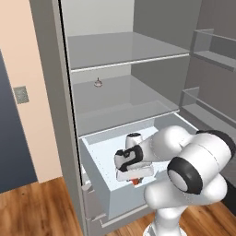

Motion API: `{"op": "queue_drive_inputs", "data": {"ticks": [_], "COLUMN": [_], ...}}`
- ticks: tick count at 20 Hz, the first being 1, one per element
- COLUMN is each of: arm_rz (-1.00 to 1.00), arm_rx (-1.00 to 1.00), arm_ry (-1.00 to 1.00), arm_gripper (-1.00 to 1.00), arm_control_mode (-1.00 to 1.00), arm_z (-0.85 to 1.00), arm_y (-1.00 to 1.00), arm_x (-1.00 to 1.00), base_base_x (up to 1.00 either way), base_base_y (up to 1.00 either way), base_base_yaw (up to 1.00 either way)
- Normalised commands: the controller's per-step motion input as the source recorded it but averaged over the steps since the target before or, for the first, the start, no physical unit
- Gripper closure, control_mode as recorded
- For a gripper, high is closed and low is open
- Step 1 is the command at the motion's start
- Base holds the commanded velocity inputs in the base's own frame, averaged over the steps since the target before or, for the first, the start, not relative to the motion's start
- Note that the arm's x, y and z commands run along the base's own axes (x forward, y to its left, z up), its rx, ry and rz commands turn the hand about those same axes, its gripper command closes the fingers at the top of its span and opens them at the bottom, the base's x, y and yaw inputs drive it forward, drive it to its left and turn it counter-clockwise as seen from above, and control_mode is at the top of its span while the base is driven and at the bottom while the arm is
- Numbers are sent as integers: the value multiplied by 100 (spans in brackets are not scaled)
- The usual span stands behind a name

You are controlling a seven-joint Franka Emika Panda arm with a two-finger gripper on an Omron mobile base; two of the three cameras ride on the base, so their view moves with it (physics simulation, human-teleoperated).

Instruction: Place the sweet potato and onion inside the fridge drawer. Close the drawer after placing the vegetables.

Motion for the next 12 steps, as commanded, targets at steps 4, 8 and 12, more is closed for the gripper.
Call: {"op": "queue_drive_inputs", "data": {"ticks": [4, 8, 12], "arm_rz": [0, 0, 0], "arm_rx": [0, 0, 0], "arm_ry": [3, 0, 0], "arm_gripper": [-100, -100, -100], "arm_control_mode": [-100, -100, -100], "arm_z": [-19, 0, 4], "arm_y": [0, 0, 0], "arm_x": [-2, 0, 0], "base_base_x": [0, 0, 0], "base_base_y": [0, 0, 0], "base_base_yaw": [0, 0, 0]}}
